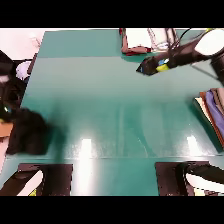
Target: Fold the shirts.
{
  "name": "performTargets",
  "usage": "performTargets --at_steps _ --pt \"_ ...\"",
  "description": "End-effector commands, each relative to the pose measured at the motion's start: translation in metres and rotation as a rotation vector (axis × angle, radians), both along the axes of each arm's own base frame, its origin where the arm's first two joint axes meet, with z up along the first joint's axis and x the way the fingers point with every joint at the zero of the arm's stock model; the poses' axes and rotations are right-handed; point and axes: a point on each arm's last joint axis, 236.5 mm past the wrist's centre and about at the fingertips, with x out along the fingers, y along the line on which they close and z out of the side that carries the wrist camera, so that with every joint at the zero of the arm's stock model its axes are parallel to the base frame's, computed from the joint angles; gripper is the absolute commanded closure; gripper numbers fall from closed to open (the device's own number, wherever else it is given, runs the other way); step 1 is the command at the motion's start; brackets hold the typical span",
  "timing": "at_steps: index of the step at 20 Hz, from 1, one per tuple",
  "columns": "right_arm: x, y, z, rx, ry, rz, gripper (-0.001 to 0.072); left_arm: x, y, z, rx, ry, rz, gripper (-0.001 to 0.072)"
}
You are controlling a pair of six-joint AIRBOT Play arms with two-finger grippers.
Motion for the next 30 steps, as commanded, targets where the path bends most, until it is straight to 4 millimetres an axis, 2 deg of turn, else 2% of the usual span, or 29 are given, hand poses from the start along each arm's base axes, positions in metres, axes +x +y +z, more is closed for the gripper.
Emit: performTargets --at_steps 1,3,4,7,8,10,11,13,15,16,18,19,20,21,23,26,28,30 --pt "0.009 -0.018 0.071 0.044 -0.128 -0.046 0.0694 0.044 -0.061 0.129 -0.052 -0.397 -0.163 0.0682" --pt "0.015 -0.031 0.104 0.062 -0.206 -0.079 0.0695 0.050 -0.098 0.176 -0.095 -0.540 -0.277 0.0683" --pt "0.017 -0.040 0.119 0.068 -0.242 -0.099 0.0694 0.052 -0.115 0.189 -0.113 -0.576 -0.326 0.0683" --pt "0.021 -0.065 0.153 0.081 -0.322 -0.158 0.0694 0.071 -0.169 0.198 -0.164 -0.601 -0.456 0.0683" --pt "0.022 -0.075 0.162 0.085 -0.340 -0.183 0.0694 0.079 -0.198 0.194 -0.189 -0.595 -0.517 0.0683" --pt "0.024 -0.091 0.175 0.095 -0.362 -0.229 0.0695 0.086 -0.267 0.175 -0.261 -0.549 -0.644 0.0683" --pt "0.025 -0.097 0.177 0.099 -0.362 -0.249 0.0694 0.083 -0.311 0.158 -0.308 -0.509 -0.734 0.0683" --pt "0.025 -0.107 0.176 0.093 -0.355 -0.271 0.0694 0.063 -0.395 0.118 -0.375 -0.426 -0.946 0.0682" --pt "0.025 -0.111 0.173 0.085 -0.344 -0.276 0.0695 0.039 -0.461 0.075 -0.405 -0.341 -1.096 0.0680" --pt "0.025 -0.114 0.172 0.079 -0.341 -0.282 0.0694 0.029 -0.486 0.055 -0.400 -0.307 -1.156 0.0680" --pt "0.024 -0.114 0.170 0.074 -0.334 -0.281 0.0694 0.018 -0.517 0.029 -0.383 -0.278 -1.238 0.0652" --pt "0.024 -0.114 0.169 0.072 -0.329 -0.279 0.0694 0.019 -0.522 0.026 -0.379 -0.280 -1.249 0.0335" --pt "0.023 -0.114 0.167 0.068 -0.322 -0.277 0.0694 0.027 -0.519 0.028 -0.365 -0.294 -1.235 0.0011" --pt "0.022 -0.114 0.166 0.066 -0.318 -0.276 0.0694 0.041 -0.507 0.032 -0.329 -0.305 -1.213 0.0059" --pt "0.022 -0.114 0.166 0.065 -0.317 -0.275 0.0694 0.084 -0.452 0.037 -0.205 -0.269 -1.108 0.0065" --pt "0.022 -0.114 0.165 0.064 -0.315 -0.274 0.0694 0.147 -0.328 0.034 -0.084 -0.165 -0.799 0.0065" --pt "0.021 -0.112 0.162 0.063 -0.305 -0.270 0.0694 0.174 -0.256 0.025 -0.075 -0.117 -0.612 0.0065" --pt "0.022 -0.112 0.148 0.057 -0.270 -0.270 0.0694 0.186 -0.198 0.007 -0.072 -0.059 -0.479 0.0065"
